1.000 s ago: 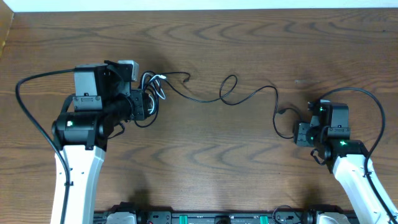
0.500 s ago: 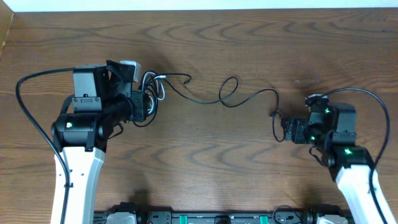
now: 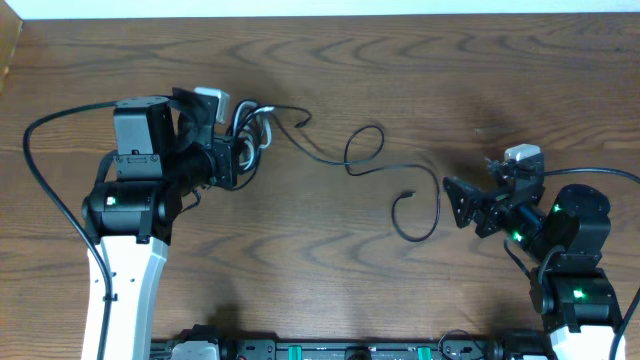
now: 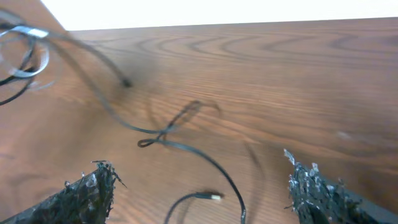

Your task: Untangle cables

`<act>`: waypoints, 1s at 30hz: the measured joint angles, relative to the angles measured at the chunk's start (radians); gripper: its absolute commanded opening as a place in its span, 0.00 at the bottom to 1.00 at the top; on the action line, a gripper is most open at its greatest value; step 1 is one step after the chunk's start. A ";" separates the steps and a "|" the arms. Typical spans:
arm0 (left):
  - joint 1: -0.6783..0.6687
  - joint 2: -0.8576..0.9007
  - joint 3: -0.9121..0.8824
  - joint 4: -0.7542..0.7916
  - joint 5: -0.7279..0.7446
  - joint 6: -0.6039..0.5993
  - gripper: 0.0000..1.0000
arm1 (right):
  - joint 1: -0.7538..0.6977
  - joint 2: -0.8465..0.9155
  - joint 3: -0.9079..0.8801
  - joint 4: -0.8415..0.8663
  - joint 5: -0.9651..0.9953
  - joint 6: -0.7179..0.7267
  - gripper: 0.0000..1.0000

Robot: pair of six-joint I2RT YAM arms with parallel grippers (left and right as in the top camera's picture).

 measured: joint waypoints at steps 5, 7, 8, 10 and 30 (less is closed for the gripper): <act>0.000 0.000 0.000 0.071 0.172 0.050 0.08 | 0.000 0.013 0.000 0.048 -0.145 -0.004 0.92; 0.000 0.000 0.000 0.080 0.233 0.061 0.08 | 0.000 0.019 0.000 0.074 -0.217 -0.004 0.93; -0.001 0.000 0.000 0.081 0.254 0.064 0.08 | 0.000 0.022 0.000 0.088 -0.253 -0.004 0.93; -0.006 0.000 0.000 0.082 0.294 0.067 0.08 | 0.000 0.027 0.000 0.120 -0.339 -0.006 0.94; -0.226 0.015 0.000 0.169 0.309 -0.041 0.07 | 0.259 0.156 0.000 0.342 -0.497 -0.101 0.90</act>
